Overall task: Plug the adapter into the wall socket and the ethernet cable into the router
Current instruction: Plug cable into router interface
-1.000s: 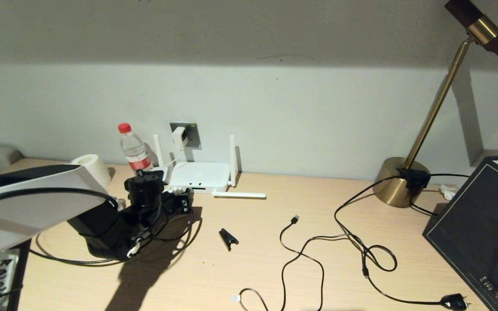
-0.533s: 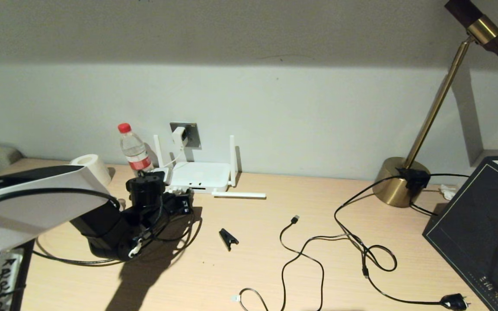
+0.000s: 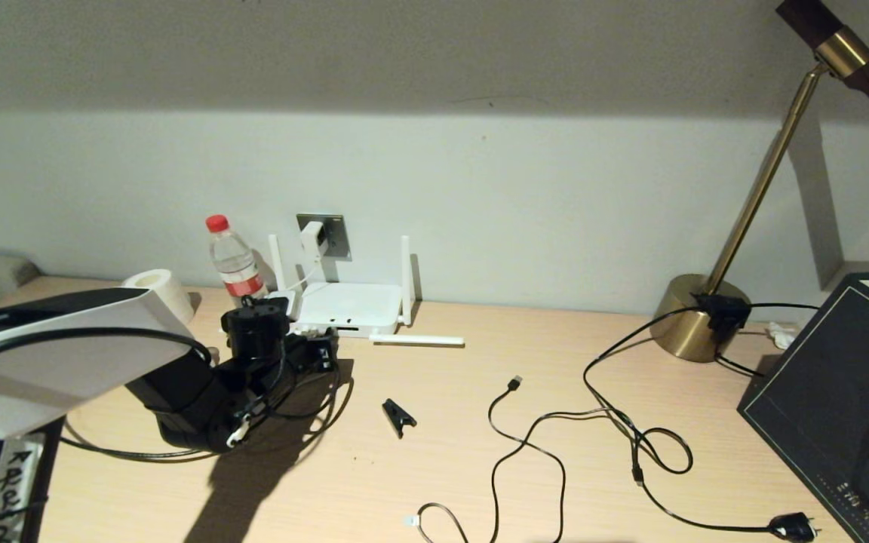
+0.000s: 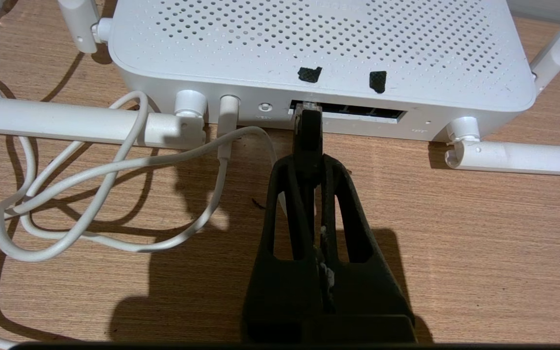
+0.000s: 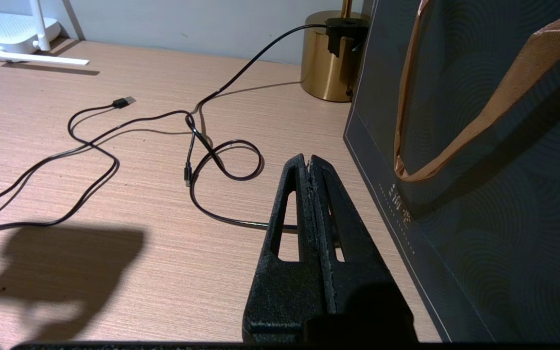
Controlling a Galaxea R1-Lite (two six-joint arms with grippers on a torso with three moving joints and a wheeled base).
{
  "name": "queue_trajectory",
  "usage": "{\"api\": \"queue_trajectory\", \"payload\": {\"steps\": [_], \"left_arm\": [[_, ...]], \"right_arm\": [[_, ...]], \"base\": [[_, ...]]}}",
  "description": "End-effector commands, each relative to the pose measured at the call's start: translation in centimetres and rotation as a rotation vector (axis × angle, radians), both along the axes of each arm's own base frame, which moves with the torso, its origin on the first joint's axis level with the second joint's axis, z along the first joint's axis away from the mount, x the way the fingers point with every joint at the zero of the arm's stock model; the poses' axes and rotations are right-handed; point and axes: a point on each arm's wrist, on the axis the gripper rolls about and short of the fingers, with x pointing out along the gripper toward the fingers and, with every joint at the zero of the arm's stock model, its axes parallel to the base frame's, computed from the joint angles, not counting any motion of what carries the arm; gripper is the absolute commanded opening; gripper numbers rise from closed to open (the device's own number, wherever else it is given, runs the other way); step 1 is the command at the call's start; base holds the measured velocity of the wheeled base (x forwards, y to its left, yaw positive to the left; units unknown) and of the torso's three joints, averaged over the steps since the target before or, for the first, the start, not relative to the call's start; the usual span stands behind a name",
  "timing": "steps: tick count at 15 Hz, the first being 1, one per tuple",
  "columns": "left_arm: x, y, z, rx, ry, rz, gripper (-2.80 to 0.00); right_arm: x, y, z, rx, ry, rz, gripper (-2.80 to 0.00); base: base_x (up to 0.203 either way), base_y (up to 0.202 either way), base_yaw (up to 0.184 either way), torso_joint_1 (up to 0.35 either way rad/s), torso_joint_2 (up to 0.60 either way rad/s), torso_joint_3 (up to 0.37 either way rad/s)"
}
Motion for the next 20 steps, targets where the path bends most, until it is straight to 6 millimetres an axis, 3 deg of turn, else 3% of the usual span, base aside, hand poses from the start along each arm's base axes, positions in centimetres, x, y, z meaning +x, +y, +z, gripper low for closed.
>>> {"api": "queue_trajectory", "payload": {"steps": [1, 20], "left_arm": [[0.07, -0.01, 0.07, -0.002, -0.008, 0.001, -2.80], [1.03, -0.15, -0.56, -0.009, -0.012, 0.004, -2.80]], "right_arm": [[0.13, 0.00, -0.42, -0.001, 0.016, 0.001, -2.80], [0.14, 0.00, -0.46, -0.001, 0.018, 0.001, -2.80]], "base": [[0.000, 0.000, 0.000, 0.000, 0.00, 0.000], [0.000, 0.000, 0.000, 0.000, 0.00, 0.000]]}}
